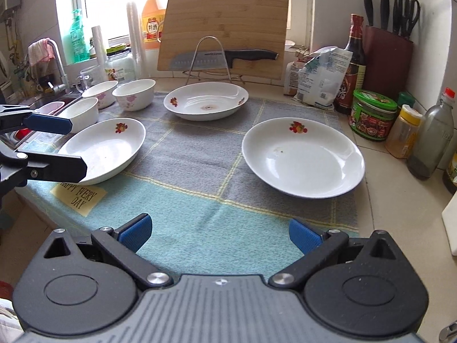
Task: Organize plates and bowls
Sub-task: 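Move the right gripper to the rim of another fruit-print plate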
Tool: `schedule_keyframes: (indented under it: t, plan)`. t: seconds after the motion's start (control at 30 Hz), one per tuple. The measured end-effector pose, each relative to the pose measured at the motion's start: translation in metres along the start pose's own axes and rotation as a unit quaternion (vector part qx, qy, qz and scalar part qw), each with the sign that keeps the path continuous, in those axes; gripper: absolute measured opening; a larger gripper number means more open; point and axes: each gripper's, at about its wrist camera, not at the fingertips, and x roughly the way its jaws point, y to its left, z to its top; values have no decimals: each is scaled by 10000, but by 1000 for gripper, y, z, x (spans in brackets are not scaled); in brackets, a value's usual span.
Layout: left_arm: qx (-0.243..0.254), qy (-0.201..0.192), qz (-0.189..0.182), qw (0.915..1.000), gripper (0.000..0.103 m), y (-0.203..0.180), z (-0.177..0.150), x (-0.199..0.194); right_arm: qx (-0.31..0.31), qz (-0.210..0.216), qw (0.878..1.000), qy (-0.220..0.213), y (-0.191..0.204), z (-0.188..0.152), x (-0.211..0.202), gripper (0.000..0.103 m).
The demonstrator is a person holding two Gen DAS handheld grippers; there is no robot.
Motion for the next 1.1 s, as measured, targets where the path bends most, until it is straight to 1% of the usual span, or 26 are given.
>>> schedule_keyframes:
  t: [0.23,0.4,0.53,0.63,0.73,0.83,0.93,1.07,1.1]
  plan:
    - [-372,230,438,9981,102,37,-30,-4,-104,270,9995,110,31,14,26,103]
    - [-367,395,652,9964,102,64,-50,-5,-216,339,9990,180,51,26,40,103]
    - [-254,542,753,9954,102,85,-63,0,-132,461,9986,230,61,33,49,103]
    - [-192,632,720,9952,102,101,-71,7,-67,530,9982,290,69,39,57,103]
    - [-137,656,604,9959,102,114,-77,12,-78,531,9980,334,80,46,64,103]
    - [-40,638,422,9971,102,126,-80,18,-88,479,9981,388,91,54,73,103]
    - [108,665,156,9976,102,136,-82,25,-29,454,9980,446,102,61,80,103]
    - [218,695,-67,9973,102,148,-84,34,62,381,9980,497,115,68,87,103]
    - [235,636,-112,9976,102,151,-85,35,75,357,9980,517,118,69,88,103]
